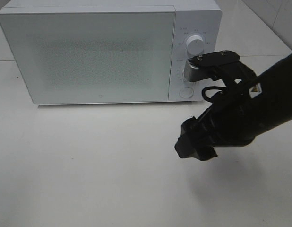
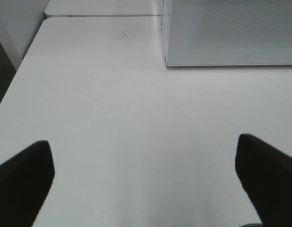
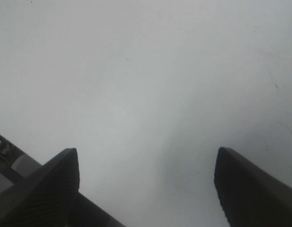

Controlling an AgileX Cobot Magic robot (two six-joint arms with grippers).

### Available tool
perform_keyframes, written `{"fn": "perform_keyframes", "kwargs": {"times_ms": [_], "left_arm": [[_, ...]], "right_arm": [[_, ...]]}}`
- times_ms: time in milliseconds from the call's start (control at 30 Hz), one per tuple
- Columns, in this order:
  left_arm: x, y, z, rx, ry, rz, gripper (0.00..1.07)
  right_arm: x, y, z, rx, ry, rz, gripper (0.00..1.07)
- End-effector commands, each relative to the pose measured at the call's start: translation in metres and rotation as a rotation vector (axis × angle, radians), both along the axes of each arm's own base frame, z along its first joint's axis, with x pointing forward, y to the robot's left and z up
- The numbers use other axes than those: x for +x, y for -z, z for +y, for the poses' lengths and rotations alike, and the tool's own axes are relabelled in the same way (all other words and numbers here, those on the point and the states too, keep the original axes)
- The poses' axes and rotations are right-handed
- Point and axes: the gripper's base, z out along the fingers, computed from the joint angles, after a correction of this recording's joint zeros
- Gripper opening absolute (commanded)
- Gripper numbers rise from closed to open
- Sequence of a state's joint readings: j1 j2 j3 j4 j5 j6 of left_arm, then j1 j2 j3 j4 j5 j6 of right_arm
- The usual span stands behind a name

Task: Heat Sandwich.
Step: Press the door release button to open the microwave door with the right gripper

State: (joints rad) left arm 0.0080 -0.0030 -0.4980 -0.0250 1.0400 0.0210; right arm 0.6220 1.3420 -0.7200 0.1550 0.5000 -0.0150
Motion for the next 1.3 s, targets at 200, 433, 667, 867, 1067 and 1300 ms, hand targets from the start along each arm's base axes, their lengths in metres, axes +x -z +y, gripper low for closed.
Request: {"fn": "perform_keyframes", "kwargs": {"times_ms": [200,433,667,867,1067,1300], "left_arm": [[-0.004,0.001,0.000,-0.001,-0.002,-0.028,1.00],[-0.004,0.001,0.000,-0.001,-0.002,-0.028,1.00],[-0.004,0.001,0.000,-0.001,-0.002,-0.028,1.00],[-0.004,0.001,0.000,-0.001,-0.002,-0.028,1.00],[-0.004,0.001,0.000,-0.001,-0.002,-0.028,1.00],[-0.004,0.001,0.000,-0.001,-0.002,-0.028,1.00]], "right_arm": [[-0.035,-0.042,-0.033,-0.094,-0.078,-0.038,0.76],[-0.072,-0.068,-0.063,-0.131,-0.090,-0.056,0.76],[-0.115,-0.092,-0.093,-0.059,-0.076,-0.164,0.76],[-0.148,-0.103,-0.118,0.044,-0.048,-0.328,0.76],[-0.172,-0.086,-0.145,0.087,0.120,-0.436,0.76],[-0.182,-0.063,-0.154,0.056,0.285,-0.485,0.76]]}}
